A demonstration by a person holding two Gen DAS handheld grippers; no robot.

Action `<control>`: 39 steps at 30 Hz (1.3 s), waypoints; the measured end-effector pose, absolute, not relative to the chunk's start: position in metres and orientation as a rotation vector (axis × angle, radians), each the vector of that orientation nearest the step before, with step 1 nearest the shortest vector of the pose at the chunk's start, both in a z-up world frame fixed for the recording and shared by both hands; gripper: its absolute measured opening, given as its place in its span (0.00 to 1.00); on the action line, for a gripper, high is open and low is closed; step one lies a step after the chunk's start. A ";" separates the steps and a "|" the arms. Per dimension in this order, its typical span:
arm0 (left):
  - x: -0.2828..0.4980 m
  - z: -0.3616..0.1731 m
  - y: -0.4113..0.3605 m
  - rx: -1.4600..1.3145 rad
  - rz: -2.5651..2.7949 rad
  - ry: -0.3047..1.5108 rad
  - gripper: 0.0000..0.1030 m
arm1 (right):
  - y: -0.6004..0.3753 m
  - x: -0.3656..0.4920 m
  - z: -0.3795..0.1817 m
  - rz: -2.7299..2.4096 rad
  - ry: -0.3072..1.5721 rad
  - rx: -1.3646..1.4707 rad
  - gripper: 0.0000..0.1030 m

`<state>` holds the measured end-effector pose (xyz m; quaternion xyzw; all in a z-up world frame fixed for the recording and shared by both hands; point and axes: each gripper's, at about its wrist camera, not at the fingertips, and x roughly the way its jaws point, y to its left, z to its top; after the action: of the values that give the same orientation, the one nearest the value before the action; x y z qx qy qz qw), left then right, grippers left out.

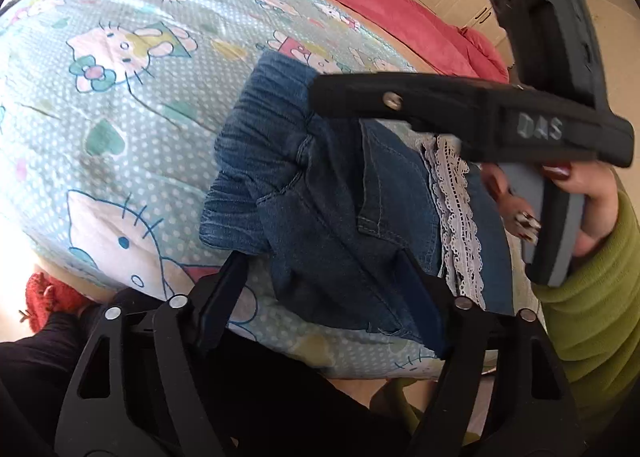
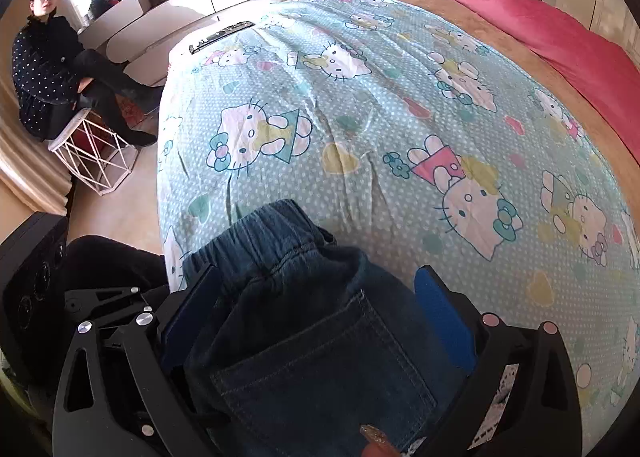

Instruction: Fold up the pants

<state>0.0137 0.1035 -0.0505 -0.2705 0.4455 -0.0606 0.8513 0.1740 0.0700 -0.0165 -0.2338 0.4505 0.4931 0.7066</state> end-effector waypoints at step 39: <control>0.034 -0.011 -0.057 -0.356 -0.633 0.902 0.87 | -0.217 0.201 0.026 1.096 0.854 0.124 0.72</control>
<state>0.0342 -0.0573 -0.0105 -0.1682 0.4261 -0.2991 0.8371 0.2008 -0.2166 0.0256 0.0570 0.3932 0.5045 0.7665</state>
